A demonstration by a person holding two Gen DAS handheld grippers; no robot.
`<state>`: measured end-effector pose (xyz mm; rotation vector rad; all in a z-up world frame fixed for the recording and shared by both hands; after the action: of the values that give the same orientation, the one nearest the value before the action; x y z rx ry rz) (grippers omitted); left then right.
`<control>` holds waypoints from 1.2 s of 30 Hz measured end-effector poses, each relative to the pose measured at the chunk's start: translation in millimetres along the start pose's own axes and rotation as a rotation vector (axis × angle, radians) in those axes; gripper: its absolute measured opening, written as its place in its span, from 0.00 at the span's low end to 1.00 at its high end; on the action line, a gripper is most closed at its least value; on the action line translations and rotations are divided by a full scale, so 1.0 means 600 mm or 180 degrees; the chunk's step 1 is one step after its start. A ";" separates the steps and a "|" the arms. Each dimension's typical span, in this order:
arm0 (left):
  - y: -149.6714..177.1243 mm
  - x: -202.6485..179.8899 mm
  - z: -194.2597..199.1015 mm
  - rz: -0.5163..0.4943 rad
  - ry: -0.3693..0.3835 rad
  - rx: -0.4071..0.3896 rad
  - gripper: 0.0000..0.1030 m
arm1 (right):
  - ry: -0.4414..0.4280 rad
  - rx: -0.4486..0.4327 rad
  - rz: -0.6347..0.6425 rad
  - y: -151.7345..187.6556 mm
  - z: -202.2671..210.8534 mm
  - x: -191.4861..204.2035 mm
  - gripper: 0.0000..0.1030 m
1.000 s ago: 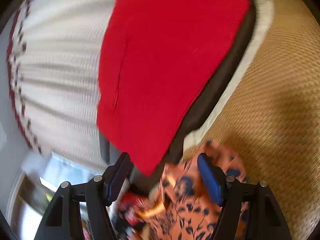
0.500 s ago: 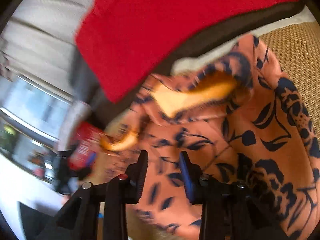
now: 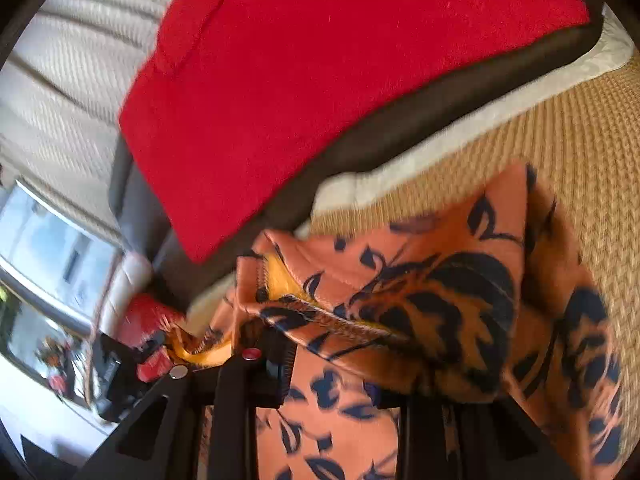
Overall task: Fold small clothes
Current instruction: 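Press the folded blouse flat with both grippers side by side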
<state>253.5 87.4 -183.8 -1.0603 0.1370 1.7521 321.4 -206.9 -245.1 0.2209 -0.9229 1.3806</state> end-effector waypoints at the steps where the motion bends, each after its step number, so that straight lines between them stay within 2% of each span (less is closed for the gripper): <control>1: -0.008 0.002 -0.002 -0.0001 0.0007 -0.0056 0.82 | -0.0039 -0.0064 -0.0030 -0.008 0.003 -0.003 0.30; 5: -0.034 0.021 -0.012 0.0112 0.0033 -0.0119 0.82 | -0.0086 -0.0137 -0.0200 -0.040 -0.005 -0.021 0.30; 8: -0.059 0.041 -0.007 0.0227 0.0019 -0.0251 0.82 | -0.0015 -0.0185 -0.0301 -0.060 -0.009 -0.035 0.30; 11: -0.078 0.051 -0.009 0.0337 -0.0002 -0.0242 0.83 | -0.0004 -0.0256 -0.0403 -0.078 -0.012 -0.046 0.30; 15: -0.095 0.025 -0.020 0.0199 -0.0048 -0.0170 0.83 | 0.0019 -0.0311 -0.0368 -0.095 -0.012 -0.042 0.30; 20: -0.081 0.007 -0.015 0.0098 -0.0208 -0.0085 0.83 | -0.0003 -0.0323 -0.0382 -0.095 -0.007 -0.034 0.32; 23: -0.058 0.002 -0.036 0.0053 -0.0350 -0.0046 0.83 | 0.0087 -0.0346 -0.0358 -0.084 0.007 -0.026 0.32; 25: -0.040 -0.005 -0.038 -0.0027 -0.0480 -0.0001 0.83 | 0.0300 -0.0355 -0.0434 -0.075 0.015 -0.034 0.32; 27: -0.021 -0.014 -0.042 -0.0145 -0.0806 0.0072 0.83 | 0.0565 -0.0330 -0.0617 -0.063 0.021 -0.056 0.31; 28: -0.007 -0.018 -0.043 -0.0251 -0.1086 0.0125 0.83 | 0.0603 -0.0247 -0.0699 -0.059 0.020 -0.070 0.31; 31: 0.027 -0.019 -0.048 -0.0391 -0.1553 0.0309 0.83 | 0.0375 -0.0267 -0.0904 -0.041 0.043 -0.090 0.31; 32: 0.037 -0.017 -0.045 -0.0369 -0.1624 0.0325 0.83 | 0.0412 -0.0297 -0.0872 -0.035 0.057 -0.085 0.31; 34: 0.059 -0.015 -0.021 -0.0247 -0.1610 0.0272 0.83 | 0.0533 -0.0366 -0.0800 -0.016 0.087 -0.077 0.31; 36: 0.086 -0.020 0.006 -0.0148 -0.1463 0.0152 0.83 | 0.0366 -0.0375 -0.0775 0.007 0.111 -0.073 0.32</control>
<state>210.9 57.3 -192.4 -0.5997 -0.1311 1.8932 292.9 -280.8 -233.0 0.1566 -0.8488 1.0998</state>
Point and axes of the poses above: each gripper's, at about its wrist camera, not at the fingertips, and z roughly against the way its jaws point, x to its left, y to its underside, the point moved 1 cm from there along -z, roughly the way its jaws point, and after that the axes turned 9 degrees about x, right-handed, at the moved point
